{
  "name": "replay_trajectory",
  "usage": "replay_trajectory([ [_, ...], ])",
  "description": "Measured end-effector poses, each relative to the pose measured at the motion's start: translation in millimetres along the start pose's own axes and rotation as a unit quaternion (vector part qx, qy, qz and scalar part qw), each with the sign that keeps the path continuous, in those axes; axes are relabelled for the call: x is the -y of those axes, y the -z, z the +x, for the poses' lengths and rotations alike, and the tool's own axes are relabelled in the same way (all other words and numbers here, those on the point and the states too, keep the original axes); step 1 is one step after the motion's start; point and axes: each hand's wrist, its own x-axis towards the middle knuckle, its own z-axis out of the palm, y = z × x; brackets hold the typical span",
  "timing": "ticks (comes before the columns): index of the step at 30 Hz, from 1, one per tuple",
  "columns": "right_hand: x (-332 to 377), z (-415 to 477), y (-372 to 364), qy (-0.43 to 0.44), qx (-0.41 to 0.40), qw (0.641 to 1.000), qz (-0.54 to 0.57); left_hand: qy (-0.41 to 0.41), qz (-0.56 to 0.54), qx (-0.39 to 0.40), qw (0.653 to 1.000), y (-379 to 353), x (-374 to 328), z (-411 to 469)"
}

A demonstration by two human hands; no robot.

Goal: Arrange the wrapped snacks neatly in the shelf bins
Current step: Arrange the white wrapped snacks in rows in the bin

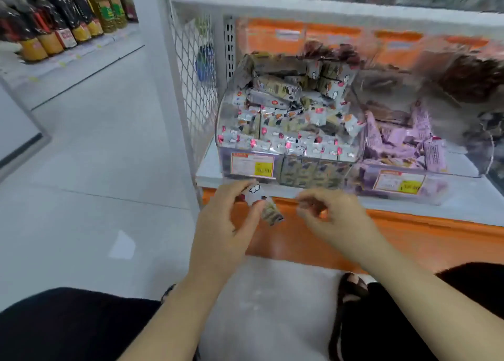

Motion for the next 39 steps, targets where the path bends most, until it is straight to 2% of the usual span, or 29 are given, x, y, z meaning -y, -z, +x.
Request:
replay_trajectory([
  [5,-52.1,-25.6,-69.1,-0.085,0.111,0.99,-0.008,0.16,0.072,0.127,0.976,-19.4,66.5,-54.3],
  [12,-99.6,-71.0,-151.6,-0.191,0.259,0.947,0.026,0.253,0.125,0.206,0.937,-45.2,113.0,-98.9],
  [17,-114.2,-121.6,-204.8,-0.252,0.398,0.879,0.07,0.29,0.155,0.282,0.901,-58.8,136.8,-143.3],
  [20,-112.1,-147.8,-232.9,-0.246,0.501,0.828,0.058,0.299,0.17,0.317,0.884,-58.9,145.5,-157.4],
  [22,-108.0,-159.3,-247.7,-0.236,0.539,0.808,0.033,0.31,0.169,0.325,0.877,-58.4,149.2,-161.2],
  [31,-97.4,-185.6,-288.8,-0.197,0.592,0.778,-0.075,0.356,0.178,0.35,0.848,-52.8,156.6,-170.5],
  [36,-105.6,-185.9,-287.9,-0.225,0.596,0.768,-0.063,0.361,0.17,0.347,0.849,-57.0,157.5,-169.5],
  [39,-113.4,-173.5,-279.7,-0.258,0.574,0.777,-0.01,0.352,0.165,0.347,0.853,-59.9,156.1,-167.1],
])
